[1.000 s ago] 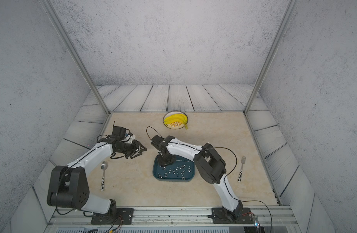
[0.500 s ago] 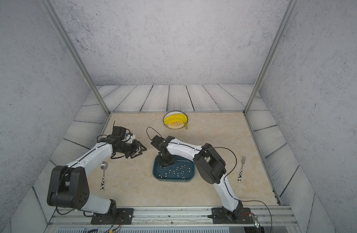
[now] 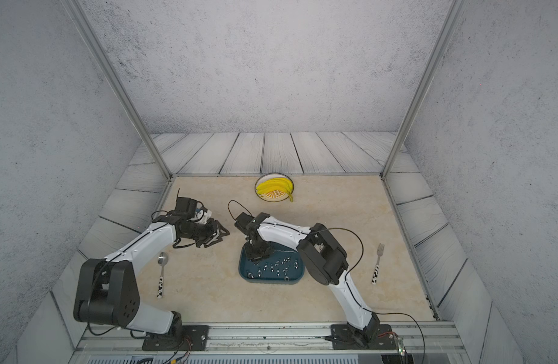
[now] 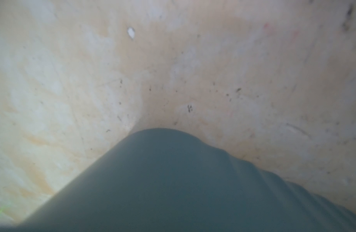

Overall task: Take out the wing nut from the storage box
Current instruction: Pick up the wing nut from the storage box.

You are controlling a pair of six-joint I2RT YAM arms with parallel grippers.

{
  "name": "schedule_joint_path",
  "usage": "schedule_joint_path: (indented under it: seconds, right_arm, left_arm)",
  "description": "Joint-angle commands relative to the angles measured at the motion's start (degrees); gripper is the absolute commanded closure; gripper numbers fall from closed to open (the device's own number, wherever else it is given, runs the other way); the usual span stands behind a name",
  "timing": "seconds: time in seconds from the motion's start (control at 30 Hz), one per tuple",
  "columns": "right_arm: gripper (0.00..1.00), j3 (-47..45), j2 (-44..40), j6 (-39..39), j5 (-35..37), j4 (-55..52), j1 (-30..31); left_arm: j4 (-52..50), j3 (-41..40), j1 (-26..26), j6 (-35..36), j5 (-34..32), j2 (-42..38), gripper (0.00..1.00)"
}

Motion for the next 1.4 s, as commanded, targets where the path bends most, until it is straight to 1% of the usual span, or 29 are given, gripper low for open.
schedule_joint_path:
  seconds: [0.0,0.13,0.27,0.63,0.8,1.0,1.1,1.2,1.27,1.37]
  right_arm:
    - [0.77,1.3,1.0,0.9,1.2,-1.8,0.3]
    - [0.78,2.6,2.2,0.9,0.9,-2.4,0.2]
    - [0.82,3.2,2.6,0.8,1.1,-2.6,0.2]
    - [1.00,3.8,3.2,0.1,2.8,-3.7,0.2]
    - [1.00,2.0,1.5,-0.6,5.1,-3.4,0.3]
    - [1.00,0.1,-4.2,-1.8,8.9,-4.0,0.2]
    - [1.00,0.6,-6.3,-2.0,11.8,-6.0,0.1]
    - [1.00,-0.7,-8.8,-2.1,12.8,-6.7,-0.8]
    - [1.00,-1.9,-10.4,-2.2,13.3,-6.9,-1.8]
    - [1.00,-4.3,-13.8,-2.4,14.5,-7.2,-5.5]
  left_arm:
    - [-0.3,-0.8,0.4,1.1,-0.4,0.1,0.52]
    - [-0.3,-0.8,0.4,1.2,-0.2,0.0,0.52]
    - [-0.1,-0.9,0.3,1.2,-0.2,-0.1,0.52]
    - [0.1,-1.4,0.4,1.4,0.4,-0.4,0.52]
    - [0.1,-1.4,0.4,1.4,0.4,-0.3,0.52]
    - [0.9,-1.0,-0.1,0.7,1.4,-0.3,0.52]
    - [1.3,-0.2,-1.4,0.2,1.6,-0.1,0.52]
    - [1.5,1.3,-4.0,-0.5,0.7,-0.1,0.52]
    - [1.5,2.8,-6.3,-0.9,-0.1,0.0,0.52]
    - [1.1,6.0,-9.8,-1.0,-1.0,0.7,0.52]
